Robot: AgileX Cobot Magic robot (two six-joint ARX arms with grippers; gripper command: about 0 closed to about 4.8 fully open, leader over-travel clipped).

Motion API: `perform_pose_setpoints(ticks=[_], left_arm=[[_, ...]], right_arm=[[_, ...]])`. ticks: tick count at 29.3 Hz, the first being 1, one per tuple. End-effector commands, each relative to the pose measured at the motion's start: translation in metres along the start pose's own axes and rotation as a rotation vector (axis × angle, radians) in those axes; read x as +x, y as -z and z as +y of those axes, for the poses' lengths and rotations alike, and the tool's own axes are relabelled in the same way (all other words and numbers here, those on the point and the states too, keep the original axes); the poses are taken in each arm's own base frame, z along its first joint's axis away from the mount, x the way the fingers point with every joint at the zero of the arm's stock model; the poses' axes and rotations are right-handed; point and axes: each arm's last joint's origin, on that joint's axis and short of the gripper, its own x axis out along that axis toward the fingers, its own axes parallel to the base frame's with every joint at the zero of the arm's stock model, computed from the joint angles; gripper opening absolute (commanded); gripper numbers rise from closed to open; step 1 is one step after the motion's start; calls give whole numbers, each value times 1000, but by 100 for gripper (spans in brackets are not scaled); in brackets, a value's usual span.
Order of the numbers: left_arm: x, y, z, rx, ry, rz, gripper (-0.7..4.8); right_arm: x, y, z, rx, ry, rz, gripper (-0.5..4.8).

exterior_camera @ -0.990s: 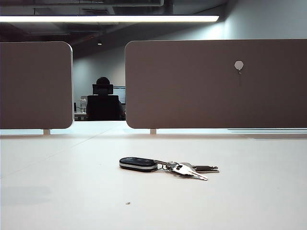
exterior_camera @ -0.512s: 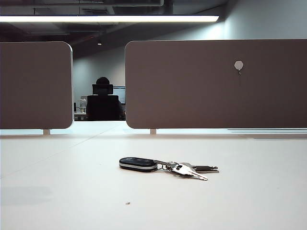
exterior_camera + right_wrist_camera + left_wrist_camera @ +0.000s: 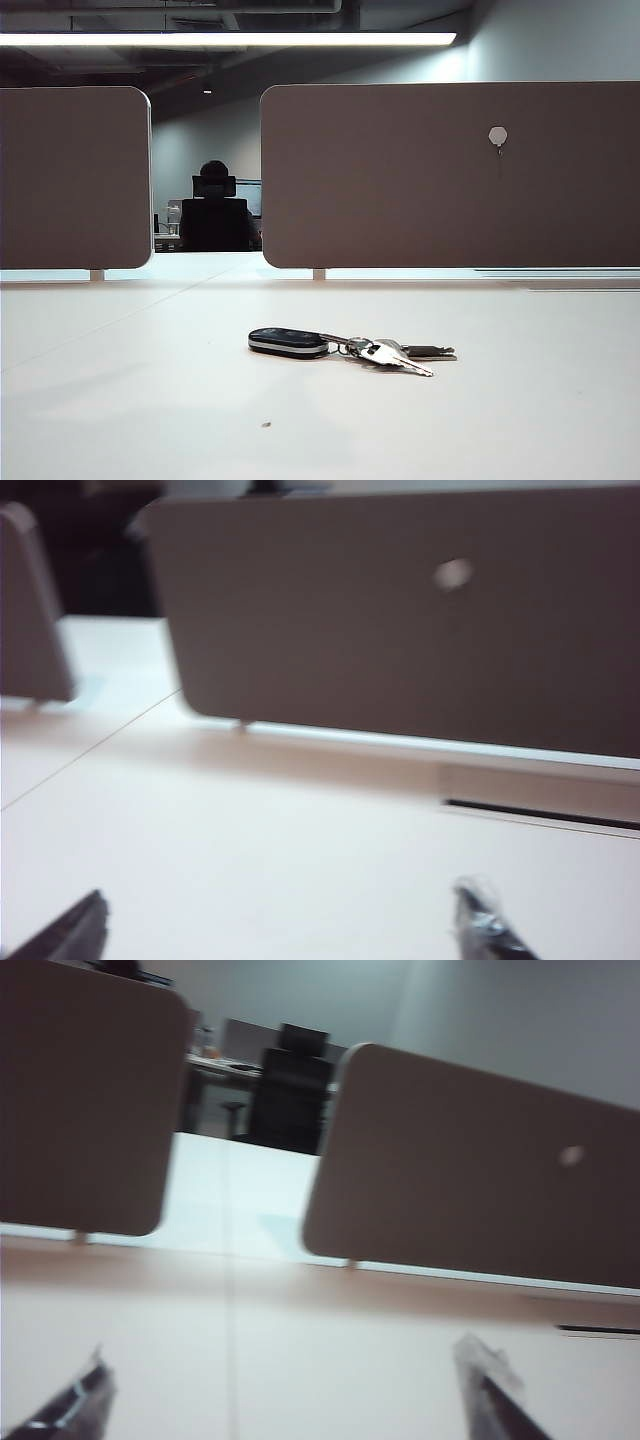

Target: Hang the bunch of keys on the hook.

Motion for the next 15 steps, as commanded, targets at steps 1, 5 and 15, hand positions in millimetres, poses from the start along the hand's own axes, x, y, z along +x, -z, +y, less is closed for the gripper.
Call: perform_pose_setpoints(ticks=[1,5,15], left_arm=[[2,-11,-6,-22,119,27,474],[10,-23,-9,-64,219,64,479],[47,-37,-12,-128,354,239,479]], right_arm=[[8,-14,2,-11,-121,26,431],[23,-25,4,11,-210,80,431],[78,-23,40,-60,-445,243,431]])
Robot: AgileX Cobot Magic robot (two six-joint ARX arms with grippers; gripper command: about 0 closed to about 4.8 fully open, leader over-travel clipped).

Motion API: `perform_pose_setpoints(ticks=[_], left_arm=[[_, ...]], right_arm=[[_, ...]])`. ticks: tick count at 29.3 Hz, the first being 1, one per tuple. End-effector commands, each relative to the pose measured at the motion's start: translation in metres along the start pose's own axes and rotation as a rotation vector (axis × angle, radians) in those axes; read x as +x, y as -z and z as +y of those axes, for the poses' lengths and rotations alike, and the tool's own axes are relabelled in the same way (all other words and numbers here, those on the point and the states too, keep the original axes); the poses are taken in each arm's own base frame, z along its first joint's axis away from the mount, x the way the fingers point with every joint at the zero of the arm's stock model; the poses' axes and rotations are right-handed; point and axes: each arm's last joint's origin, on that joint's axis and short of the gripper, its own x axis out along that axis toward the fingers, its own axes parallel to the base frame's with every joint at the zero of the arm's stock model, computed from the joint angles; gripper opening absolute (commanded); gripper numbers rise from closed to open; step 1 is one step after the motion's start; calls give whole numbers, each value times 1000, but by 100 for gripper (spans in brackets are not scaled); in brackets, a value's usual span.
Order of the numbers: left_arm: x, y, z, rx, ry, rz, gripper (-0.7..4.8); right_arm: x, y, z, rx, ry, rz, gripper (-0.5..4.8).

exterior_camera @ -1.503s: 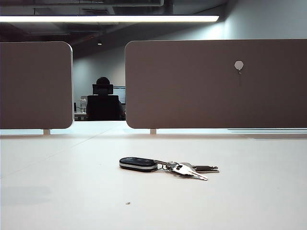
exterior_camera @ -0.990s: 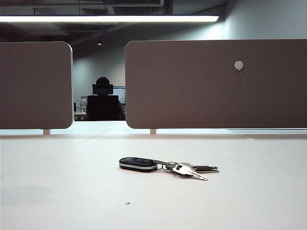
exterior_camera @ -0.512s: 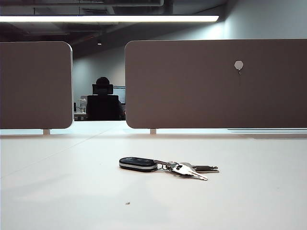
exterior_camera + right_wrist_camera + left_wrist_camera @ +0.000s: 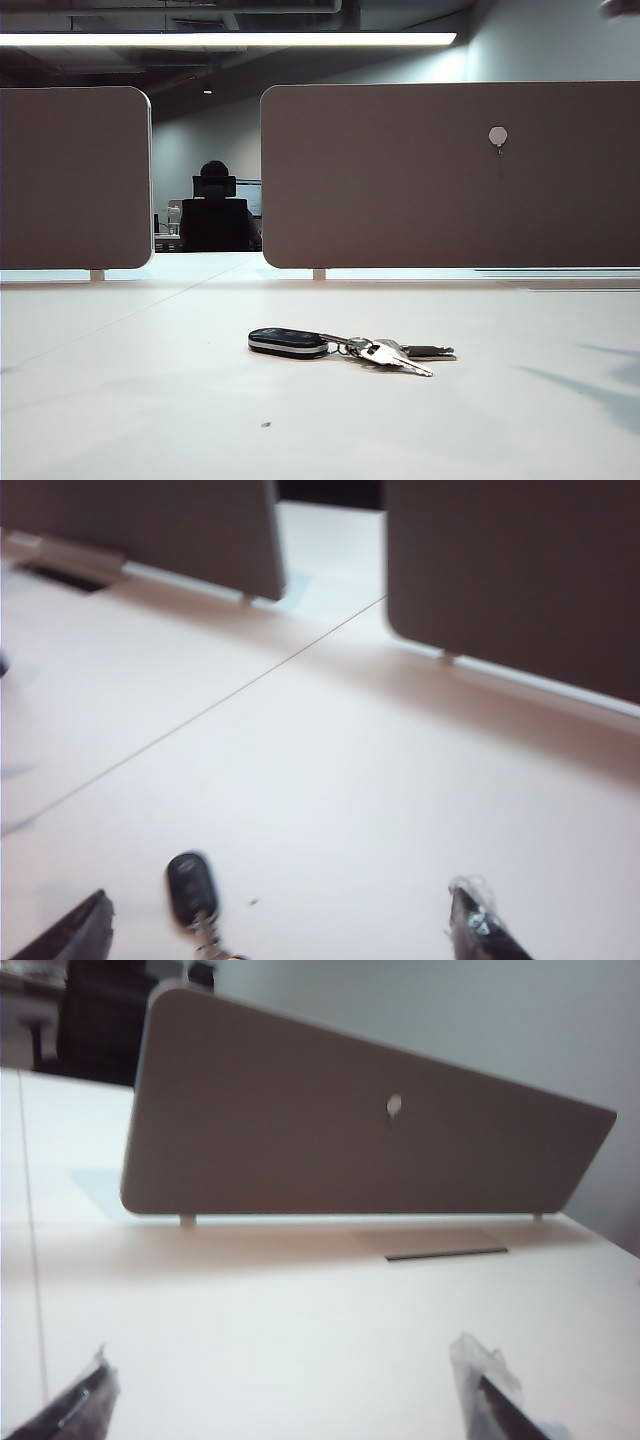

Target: Hang the bunch of keys on the hook.

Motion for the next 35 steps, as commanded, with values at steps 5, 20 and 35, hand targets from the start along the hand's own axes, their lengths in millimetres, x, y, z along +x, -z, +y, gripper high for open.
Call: perform_pose_setpoints(ticks=[5,20,35], left_arm=[[40,21,2,-62,78,198,479],[74,55,-32,-35,169,394,479],[74,55,-32,12,156,389,479]], right_arm=[[60,24,29,-71,-132,195,431],[139,105,41,-111,-195,519,426],[150,143,41,-91,-204,697,210]])
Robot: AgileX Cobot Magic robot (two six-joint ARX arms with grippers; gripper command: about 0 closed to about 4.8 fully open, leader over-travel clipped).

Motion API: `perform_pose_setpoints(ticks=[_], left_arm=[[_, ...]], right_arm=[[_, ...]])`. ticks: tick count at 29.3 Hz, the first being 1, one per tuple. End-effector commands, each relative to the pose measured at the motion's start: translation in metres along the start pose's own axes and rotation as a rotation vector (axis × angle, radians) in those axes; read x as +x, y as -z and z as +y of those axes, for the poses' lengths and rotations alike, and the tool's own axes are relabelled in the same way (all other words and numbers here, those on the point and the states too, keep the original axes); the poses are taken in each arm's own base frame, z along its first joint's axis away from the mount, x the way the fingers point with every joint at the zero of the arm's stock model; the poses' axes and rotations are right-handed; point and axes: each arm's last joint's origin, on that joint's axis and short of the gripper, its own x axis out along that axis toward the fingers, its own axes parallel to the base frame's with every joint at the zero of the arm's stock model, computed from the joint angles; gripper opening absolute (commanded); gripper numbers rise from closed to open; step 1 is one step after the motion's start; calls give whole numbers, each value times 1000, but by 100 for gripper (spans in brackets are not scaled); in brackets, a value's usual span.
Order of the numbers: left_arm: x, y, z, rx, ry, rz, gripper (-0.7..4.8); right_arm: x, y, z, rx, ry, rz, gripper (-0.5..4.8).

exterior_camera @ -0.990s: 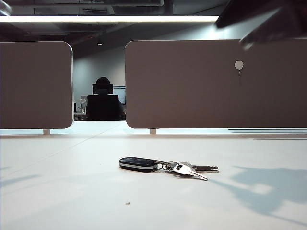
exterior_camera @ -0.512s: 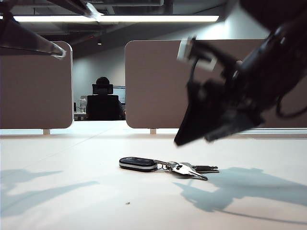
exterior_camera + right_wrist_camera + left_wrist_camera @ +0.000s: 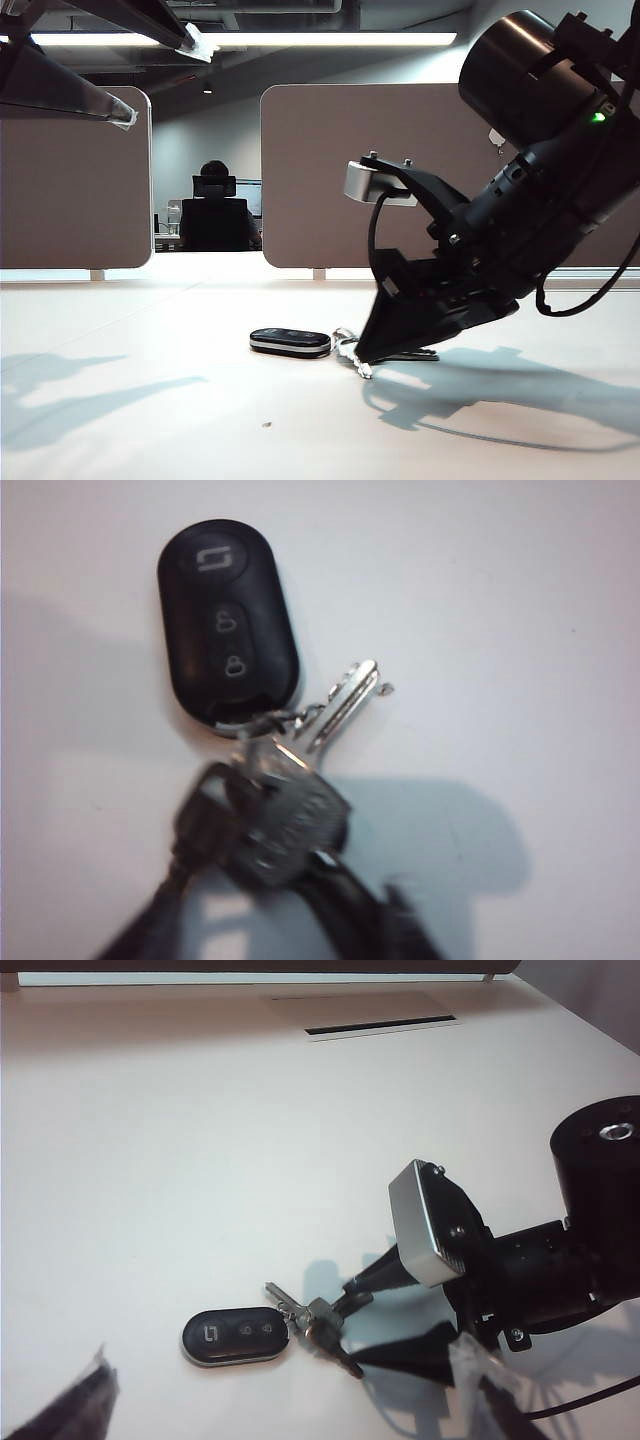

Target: Hang the bunch of keys on the hook.

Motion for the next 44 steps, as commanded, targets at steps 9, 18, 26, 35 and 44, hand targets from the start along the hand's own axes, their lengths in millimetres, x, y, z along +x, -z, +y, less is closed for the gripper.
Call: perform_pose_setpoints(ticks=[9,18,26,35,44], left_arm=[[-1,-1,0,9,-2,-3,479],[-1,1,0,3,-3,17,479],[-1,1,0,3,-3,19,479],[-1,1,0,2,-4,23,479],[-1,2,0,1,-1,25,479]], right_arm=[[2,14,3,14,-22,108,87],[-3,9,3,-52,-18,75,234],[-16,-2,2,-122,62,22,234],[-16,-8,1,-176,74,-38,234],[-1,-1,0,-199,43,-20,234]])
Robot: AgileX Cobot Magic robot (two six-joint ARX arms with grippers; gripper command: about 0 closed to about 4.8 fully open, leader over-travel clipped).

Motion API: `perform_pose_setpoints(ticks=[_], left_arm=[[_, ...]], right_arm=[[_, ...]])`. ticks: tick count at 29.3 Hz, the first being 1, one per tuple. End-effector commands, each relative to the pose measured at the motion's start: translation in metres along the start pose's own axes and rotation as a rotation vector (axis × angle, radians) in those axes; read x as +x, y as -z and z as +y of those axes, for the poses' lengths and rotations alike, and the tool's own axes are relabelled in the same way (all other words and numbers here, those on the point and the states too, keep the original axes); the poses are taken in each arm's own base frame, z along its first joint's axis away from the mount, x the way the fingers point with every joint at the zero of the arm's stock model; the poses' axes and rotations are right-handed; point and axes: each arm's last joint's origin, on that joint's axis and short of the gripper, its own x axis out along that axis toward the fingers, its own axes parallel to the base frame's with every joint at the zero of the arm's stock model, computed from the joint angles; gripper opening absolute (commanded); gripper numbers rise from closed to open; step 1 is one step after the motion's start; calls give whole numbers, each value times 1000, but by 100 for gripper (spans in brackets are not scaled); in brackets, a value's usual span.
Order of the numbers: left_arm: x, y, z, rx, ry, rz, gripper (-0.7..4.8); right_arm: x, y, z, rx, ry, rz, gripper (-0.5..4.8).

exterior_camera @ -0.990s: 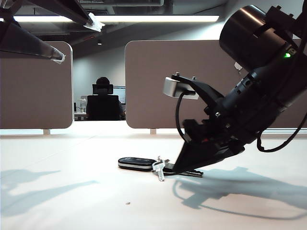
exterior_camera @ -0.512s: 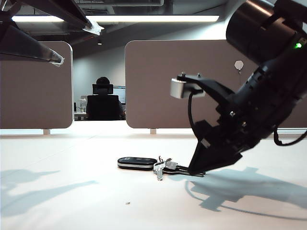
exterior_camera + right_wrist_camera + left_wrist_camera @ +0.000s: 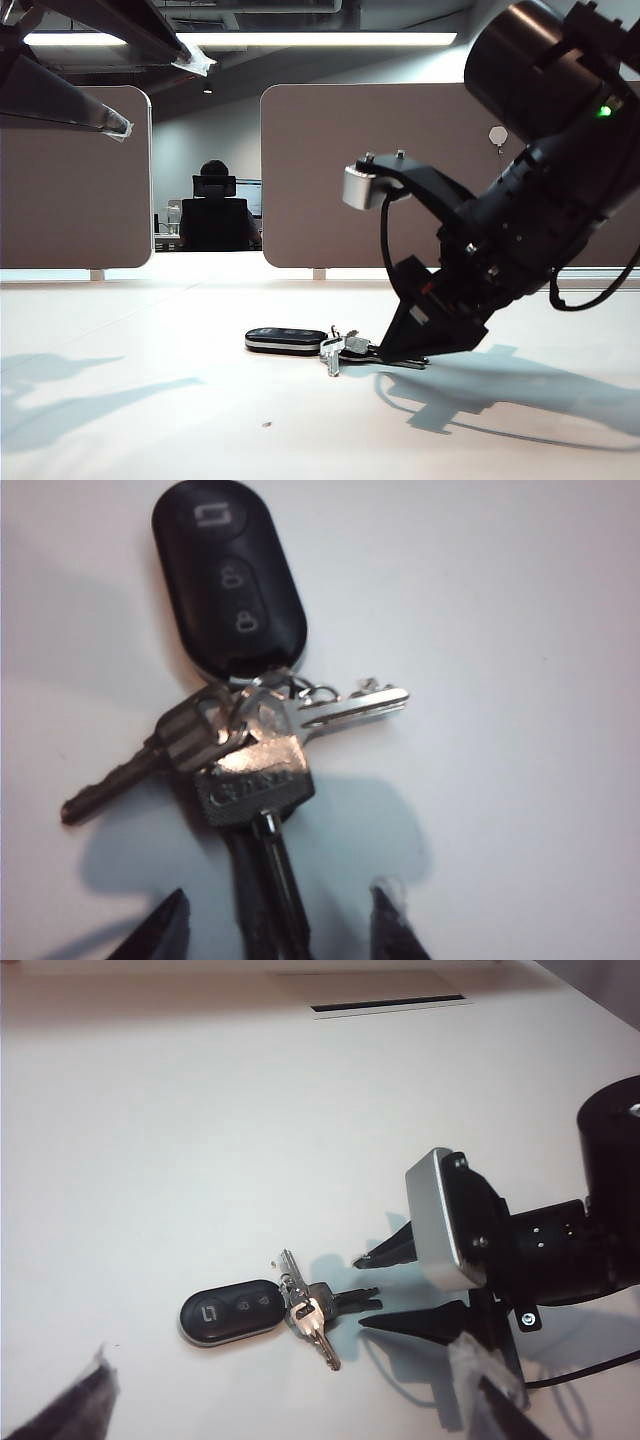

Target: Hang the bunch of keys on the hook.

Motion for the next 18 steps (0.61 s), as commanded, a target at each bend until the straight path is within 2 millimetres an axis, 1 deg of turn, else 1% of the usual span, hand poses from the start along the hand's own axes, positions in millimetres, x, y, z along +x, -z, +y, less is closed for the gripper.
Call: perform_pose_setpoints(ticks=[1,4,5,7,9,10,15,18], left_arm=[[-1,-2,-1,11,8,-9,479],[-1,-2,-1,10,7,-7,479],[-1,-1,-1,9,7,-5,479],[-1,-1,-1,7,6,2,479],[-1,0,-1,5,4,10,479],[-1,0,0,5,4,12,479],[-1,1,0,2,3,18,479],[-1,1,0,2,3,18,479]], right_arm=[[4,1,1,-3,-24,-5,234],[8,5,2,0,-32,17,231],[9,6,2,2,-34,22,220],[11,8,3,6,-39,36,137],[11,9,3,11,-47,49,26],[11,9,3,12,-49,52,-7],[11,10,3,13,-49,55,-6],[7,6,2,10,-42,35,-6]])
